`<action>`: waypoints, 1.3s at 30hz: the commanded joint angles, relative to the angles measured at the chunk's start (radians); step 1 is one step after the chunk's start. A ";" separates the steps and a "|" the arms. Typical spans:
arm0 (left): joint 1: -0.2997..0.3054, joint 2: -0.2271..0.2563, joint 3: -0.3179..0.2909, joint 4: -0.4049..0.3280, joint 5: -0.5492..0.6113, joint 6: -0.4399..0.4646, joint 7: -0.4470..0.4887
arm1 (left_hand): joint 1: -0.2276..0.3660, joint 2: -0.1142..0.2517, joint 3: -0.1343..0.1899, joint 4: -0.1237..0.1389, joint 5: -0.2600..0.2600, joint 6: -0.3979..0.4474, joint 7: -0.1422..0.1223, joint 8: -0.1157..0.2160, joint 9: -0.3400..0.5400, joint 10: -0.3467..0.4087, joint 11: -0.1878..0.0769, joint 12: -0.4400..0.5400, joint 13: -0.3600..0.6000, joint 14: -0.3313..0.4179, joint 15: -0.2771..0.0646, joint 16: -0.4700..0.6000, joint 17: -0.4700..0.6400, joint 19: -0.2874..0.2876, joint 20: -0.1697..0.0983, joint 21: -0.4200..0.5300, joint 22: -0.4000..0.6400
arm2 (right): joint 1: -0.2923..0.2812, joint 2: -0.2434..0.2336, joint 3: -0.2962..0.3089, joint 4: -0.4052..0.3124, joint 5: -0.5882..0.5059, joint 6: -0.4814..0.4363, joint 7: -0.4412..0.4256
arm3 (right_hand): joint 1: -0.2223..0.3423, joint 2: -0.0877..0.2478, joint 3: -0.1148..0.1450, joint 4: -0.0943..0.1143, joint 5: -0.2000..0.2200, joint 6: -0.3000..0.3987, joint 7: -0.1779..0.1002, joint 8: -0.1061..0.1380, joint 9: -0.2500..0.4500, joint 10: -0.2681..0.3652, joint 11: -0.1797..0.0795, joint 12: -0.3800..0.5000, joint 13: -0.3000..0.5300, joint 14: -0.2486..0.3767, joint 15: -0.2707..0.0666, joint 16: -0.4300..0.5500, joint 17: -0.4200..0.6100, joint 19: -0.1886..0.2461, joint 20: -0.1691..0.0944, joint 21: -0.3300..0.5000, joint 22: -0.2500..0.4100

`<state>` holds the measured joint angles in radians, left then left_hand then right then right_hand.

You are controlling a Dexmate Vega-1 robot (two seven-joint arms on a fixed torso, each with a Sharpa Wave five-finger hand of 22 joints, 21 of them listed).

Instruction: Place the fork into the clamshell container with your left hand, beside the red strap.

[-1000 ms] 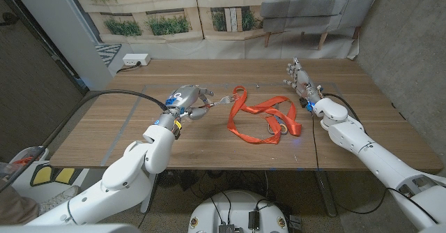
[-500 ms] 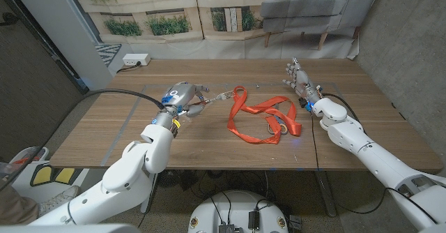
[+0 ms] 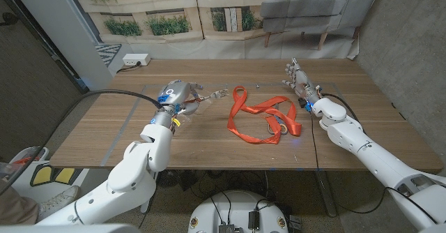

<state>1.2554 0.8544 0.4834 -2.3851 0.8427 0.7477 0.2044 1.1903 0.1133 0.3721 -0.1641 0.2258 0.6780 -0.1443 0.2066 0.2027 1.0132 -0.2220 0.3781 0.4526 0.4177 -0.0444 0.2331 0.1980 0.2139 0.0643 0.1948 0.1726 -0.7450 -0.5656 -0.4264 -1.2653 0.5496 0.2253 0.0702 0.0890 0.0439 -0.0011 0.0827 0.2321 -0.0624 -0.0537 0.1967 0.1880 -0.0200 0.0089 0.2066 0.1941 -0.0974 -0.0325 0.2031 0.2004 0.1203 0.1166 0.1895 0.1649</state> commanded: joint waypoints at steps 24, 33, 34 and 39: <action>0.007 -0.028 0.019 0.026 0.064 0.120 0.045 | 0.002 0.011 -0.001 0.002 0.003 0.005 0.005 -0.004 0.004 -0.009 0.001 0.003 0.006 0.010 -0.118 0.001 0.000 0.006 0.001 0.005 0.003 | 0.005 0.007 -0.013 0.012 0.000 -0.008 0.013 | 0.005 0.009 -0.005 0.002 -0.005 0.005 -0.004 0.001 0.002 -0.001 -0.005 -0.005 0.003 0.002 -0.005 0.003 0.001 0.005 0.001 0.000 0.006; 0.002 -0.030 0.026 0.031 0.073 0.143 0.044 | 0.002 0.019 0.001 0.004 0.003 0.001 0.004 -0.006 0.004 -0.018 0.002 0.001 0.009 0.010 -0.115 0.000 0.002 0.005 0.006 0.004 0.003 | 0.008 0.012 -0.014 0.021 0.000 -0.001 0.016 | 0.005 0.008 -0.005 0.001 -0.005 0.005 -0.004 0.001 0.002 -0.001 -0.004 -0.004 0.003 0.002 -0.006 0.003 0.001 0.004 0.002 -0.001 0.006; 0.000 -0.031 0.029 0.033 0.075 0.148 0.043 | 0.002 0.020 0.001 0.004 0.003 0.000 0.005 -0.007 0.004 -0.018 0.002 0.001 0.009 0.010 -0.115 0.000 0.001 0.005 0.006 0.004 0.003 | 0.009 0.011 -0.015 0.021 -0.001 -0.002 0.016 | 0.005 0.008 -0.005 0.001 -0.005 0.005 -0.004 0.001 0.002 -0.001 -0.004 -0.005 0.003 0.001 -0.006 0.003 0.001 0.004 0.002 -0.001 0.006; -0.007 -0.037 0.033 0.040 0.072 0.155 0.046 | 0.001 0.020 0.002 0.005 0.002 0.001 0.008 -0.006 0.004 -0.021 0.002 0.002 0.012 0.009 -0.114 -0.002 0.001 0.006 0.006 0.004 0.003 | 0.011 0.013 -0.015 0.026 0.000 -0.002 0.018 | 0.006 0.008 -0.006 0.001 -0.005 0.005 -0.004 0.001 0.002 -0.001 -0.006 -0.005 0.003 0.001 -0.005 0.003 0.001 0.004 0.002 -0.001 0.006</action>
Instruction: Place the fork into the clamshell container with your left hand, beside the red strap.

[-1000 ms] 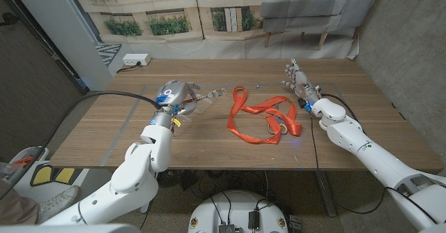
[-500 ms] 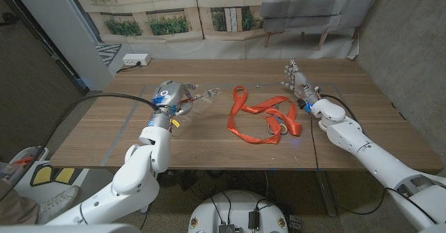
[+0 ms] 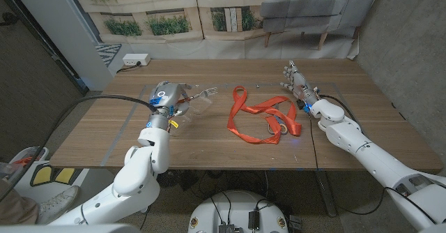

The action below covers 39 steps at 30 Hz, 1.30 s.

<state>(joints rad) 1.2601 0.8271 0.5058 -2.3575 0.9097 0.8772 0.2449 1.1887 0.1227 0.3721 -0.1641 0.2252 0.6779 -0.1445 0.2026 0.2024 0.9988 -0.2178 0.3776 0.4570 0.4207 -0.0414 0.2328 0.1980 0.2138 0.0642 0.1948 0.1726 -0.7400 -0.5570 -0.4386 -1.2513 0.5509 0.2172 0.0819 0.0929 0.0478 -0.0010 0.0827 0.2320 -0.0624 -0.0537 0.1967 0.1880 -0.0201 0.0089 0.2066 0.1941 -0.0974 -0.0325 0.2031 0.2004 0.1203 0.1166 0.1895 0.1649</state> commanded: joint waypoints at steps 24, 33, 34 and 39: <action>-0.031 -0.032 0.032 0.028 -0.047 0.071 0.017 | 0.001 0.018 0.007 0.006 0.001 -0.010 0.013 -0.008 0.006 -0.023 -0.002 0.005 0.018 0.010 -0.112 -0.006 0.000 0.008 0.009 0.004 0.003 | -0.006 -0.007 0.000 -0.009 0.001 -0.002 0.004 | 0.002 0.006 -0.006 0.001 -0.005 0.007 -0.004 0.001 0.002 -0.001 -0.007 -0.005 0.003 0.002 -0.005 0.003 0.001 0.004 0.002 -0.001 0.006; -0.034 -0.041 0.048 0.031 -0.063 0.104 0.040 | -0.001 0.020 0.009 0.007 0.001 -0.011 0.014 -0.008 0.006 -0.027 -0.003 0.006 0.022 0.012 -0.111 -0.008 0.000 0.009 0.009 0.005 0.003 | -0.021 -0.012 0.003 -0.023 0.005 -0.001 0.002 | 0.002 0.006 -0.007 0.001 -0.006 0.007 -0.005 0.001 0.002 0.000 -0.005 -0.004 0.003 0.003 -0.005 0.003 0.002 0.003 0.003 -0.001 0.006; -0.036 -0.040 0.052 0.031 -0.064 0.105 0.041 | 0.000 0.020 0.009 0.007 0.001 -0.011 0.014 -0.008 0.006 -0.028 -0.003 0.006 0.022 0.012 -0.110 -0.008 0.000 0.009 0.010 0.004 0.003 | -0.022 -0.012 0.003 -0.023 0.005 -0.001 0.003 | 0.002 0.006 -0.007 0.001 -0.006 0.007 -0.005 0.001 0.002 0.000 -0.006 -0.005 0.003 0.002 -0.006 0.003 0.002 0.003 0.003 -0.001 0.006; -0.040 -0.043 0.063 0.032 -0.071 0.125 0.050 | 0.000 0.021 0.011 0.006 0.000 -0.013 0.015 -0.009 0.006 -0.030 -0.002 0.008 0.024 0.012 -0.109 -0.009 0.000 0.009 0.010 0.004 0.003 | -0.022 -0.014 0.002 -0.025 0.008 -0.006 0.006 | 0.002 0.006 -0.007 0.001 -0.006 0.012 -0.006 0.003 0.002 0.000 -0.005 -0.005 0.003 0.002 -0.005 0.003 0.002 0.004 0.002 -0.001 0.006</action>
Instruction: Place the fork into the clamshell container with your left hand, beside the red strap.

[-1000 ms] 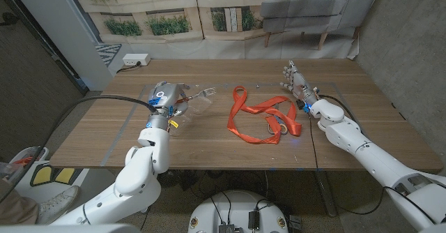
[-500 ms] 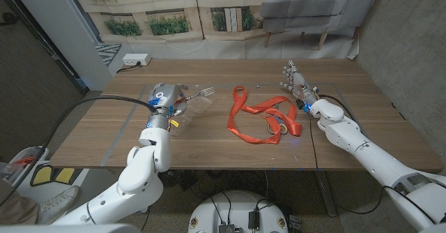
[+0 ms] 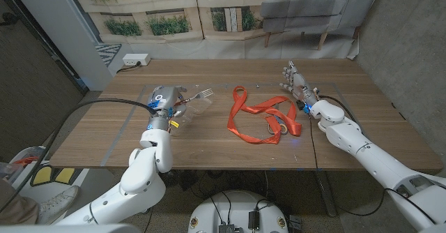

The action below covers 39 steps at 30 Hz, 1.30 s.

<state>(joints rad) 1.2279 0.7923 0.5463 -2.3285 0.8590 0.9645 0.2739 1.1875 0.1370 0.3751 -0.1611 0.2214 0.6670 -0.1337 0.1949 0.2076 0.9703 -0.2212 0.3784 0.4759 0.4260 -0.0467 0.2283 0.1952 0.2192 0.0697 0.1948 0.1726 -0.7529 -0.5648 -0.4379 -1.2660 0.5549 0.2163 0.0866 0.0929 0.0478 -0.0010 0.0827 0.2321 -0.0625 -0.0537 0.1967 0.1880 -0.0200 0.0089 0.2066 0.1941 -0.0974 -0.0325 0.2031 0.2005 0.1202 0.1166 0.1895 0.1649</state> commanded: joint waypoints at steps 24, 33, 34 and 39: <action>-0.071 -0.003 0.095 0.036 -0.043 0.109 0.034 | -0.005 0.003 0.019 0.002 0.009 -0.001 0.010 -0.002 0.001 0.004 0.002 0.014 0.006 0.016 -0.101 -0.010 0.001 0.008 0.005 0.005 0.003 | -0.020 -0.007 0.005 -0.020 0.005 -0.004 -0.007 | 0.001 0.005 -0.010 0.002 -0.007 0.021 -0.007 0.004 0.002 0.004 -0.001 -0.003 0.003 0.003 -0.005 0.003 0.002 0.004 0.004 -0.001 0.006; -0.097 0.006 0.114 0.047 -0.058 0.131 0.032 | -0.008 0.003 0.023 0.002 0.011 0.019 0.005 0.006 0.002 0.004 0.004 0.016 0.005 0.015 -0.099 -0.013 0.001 0.007 0.008 0.004 0.003 | -0.014 -0.004 0.001 -0.019 0.003 -0.006 -0.005 | 0.001 0.005 -0.010 0.002 -0.007 0.019 -0.007 0.003 0.002 0.004 0.000 -0.003 0.003 0.004 -0.004 0.003 0.002 0.005 0.003 0.000 0.006; -0.100 0.006 0.115 0.049 -0.060 0.132 0.034 | -0.008 0.003 0.023 0.002 0.011 0.019 0.005 0.006 0.002 0.003 0.004 0.016 0.005 0.014 -0.099 -0.013 0.001 0.007 0.008 0.004 0.003 | -0.013 -0.005 0.000 -0.019 0.000 -0.004 -0.004 | 0.001 0.005 -0.010 0.002 -0.007 0.019 -0.007 0.003 0.002 0.004 0.000 -0.003 0.003 0.003 -0.005 0.003 0.002 0.005 0.004 0.000 0.006; -0.119 0.008 0.127 0.058 -0.072 0.144 0.030 | -0.009 0.003 0.025 0.002 0.012 0.019 0.008 0.005 0.002 0.003 0.005 0.016 0.004 0.014 -0.098 -0.014 0.002 0.006 0.009 0.004 0.003 | -0.014 -0.004 0.000 -0.021 0.003 -0.009 -0.005 | 0.001 0.005 -0.010 0.002 -0.007 0.018 -0.006 0.002 0.002 0.005 -0.001 -0.003 0.003 0.003 -0.005 0.003 0.002 0.005 0.003 0.000 0.006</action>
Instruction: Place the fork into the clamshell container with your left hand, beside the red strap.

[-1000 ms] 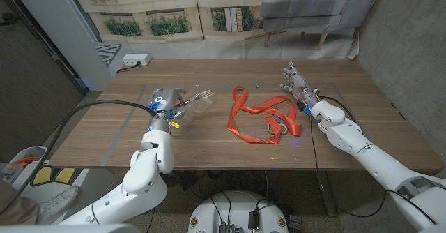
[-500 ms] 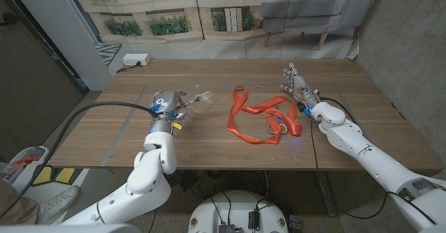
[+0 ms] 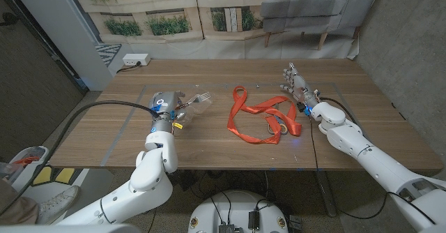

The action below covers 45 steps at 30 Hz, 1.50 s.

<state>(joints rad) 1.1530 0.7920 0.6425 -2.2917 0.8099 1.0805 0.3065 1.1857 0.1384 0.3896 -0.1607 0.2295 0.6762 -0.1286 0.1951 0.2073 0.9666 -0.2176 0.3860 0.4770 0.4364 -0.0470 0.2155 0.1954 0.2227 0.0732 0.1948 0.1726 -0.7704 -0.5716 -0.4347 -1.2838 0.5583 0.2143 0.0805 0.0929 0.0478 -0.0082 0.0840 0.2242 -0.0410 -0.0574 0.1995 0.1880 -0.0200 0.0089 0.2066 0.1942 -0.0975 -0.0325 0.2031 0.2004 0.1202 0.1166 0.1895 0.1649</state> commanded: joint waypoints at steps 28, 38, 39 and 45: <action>-0.119 0.001 0.090 0.065 -0.073 0.050 0.035 | -0.004 0.012 0.013 0.001 0.003 0.003 0.011 0.000 0.003 -0.009 0.009 0.013 0.011 -0.002 -0.089 -0.001 0.007 -0.001 0.012 0.002 0.003 | 0.018 -0.002 -0.010 0.001 -0.008 -0.014 0.014 | 0.001 0.006 -0.004 0.000 0.001 -0.004 -0.004 -0.001 0.002 0.004 -0.002 -0.004 0.003 0.004 -0.004 0.003 0.002 0.001 0.005 -0.001 0.006; -0.152 -0.001 0.104 0.099 -0.088 0.030 0.041 | -0.002 0.014 0.017 0.000 0.004 -0.003 0.010 -0.002 0.004 -0.014 0.012 0.019 0.017 -0.001 -0.088 -0.003 0.007 -0.002 0.014 0.002 0.003 | 0.026 0.004 -0.013 0.009 -0.007 -0.019 0.017 | 0.002 0.007 -0.004 0.000 0.001 -0.004 -0.004 -0.001 0.002 0.006 -0.003 -0.003 0.003 0.004 -0.004 0.003 0.002 0.001 0.003 -0.002 0.006; -0.153 -0.001 0.104 0.101 -0.090 0.028 0.041 | -0.002 0.014 0.017 0.000 0.003 -0.002 0.010 -0.002 0.004 -0.014 0.012 0.020 0.018 0.000 -0.088 -0.003 0.007 -0.002 0.014 0.002 0.003 | 0.026 0.004 -0.013 0.008 -0.004 -0.022 0.017 | 0.002 0.007 -0.004 0.000 0.001 -0.004 -0.004 -0.001 0.002 0.006 -0.003 -0.003 0.003 0.004 -0.004 0.003 0.002 0.000 0.003 -0.002 0.006; -0.160 -0.004 0.109 0.110 -0.101 0.034 0.043 | -0.003 0.015 0.018 0.000 0.003 -0.003 0.011 -0.002 0.004 -0.018 0.010 0.022 0.020 -0.001 -0.087 -0.004 0.007 -0.003 0.015 0.002 0.003 | 0.030 0.007 -0.016 0.012 -0.006 -0.023 0.019 | 0.002 0.007 -0.004 0.000 0.001 -0.003 -0.003 -0.001 0.002 0.006 -0.002 -0.003 0.003 0.004 -0.005 0.003 0.002 0.000 0.003 -0.002 0.006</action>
<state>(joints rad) 1.0212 0.7949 0.7369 -2.2116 0.7278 1.1146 0.3436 1.1789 0.1447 0.4004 -0.1582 0.2282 0.6759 -0.1214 0.1951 0.2070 0.9521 -0.2034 0.4036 0.4923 0.4364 -0.0470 0.2128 0.1979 0.2187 0.0844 0.1948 0.1747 -0.7476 -0.5706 -0.4459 -1.2791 0.5527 0.1974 0.0949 0.0929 0.0478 -0.0081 0.0841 0.2242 -0.0410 -0.0573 0.2001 0.1880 -0.0180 0.0069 0.2066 0.1941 -0.0975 -0.0325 0.2031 0.2004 0.1202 0.1166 0.1895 0.1649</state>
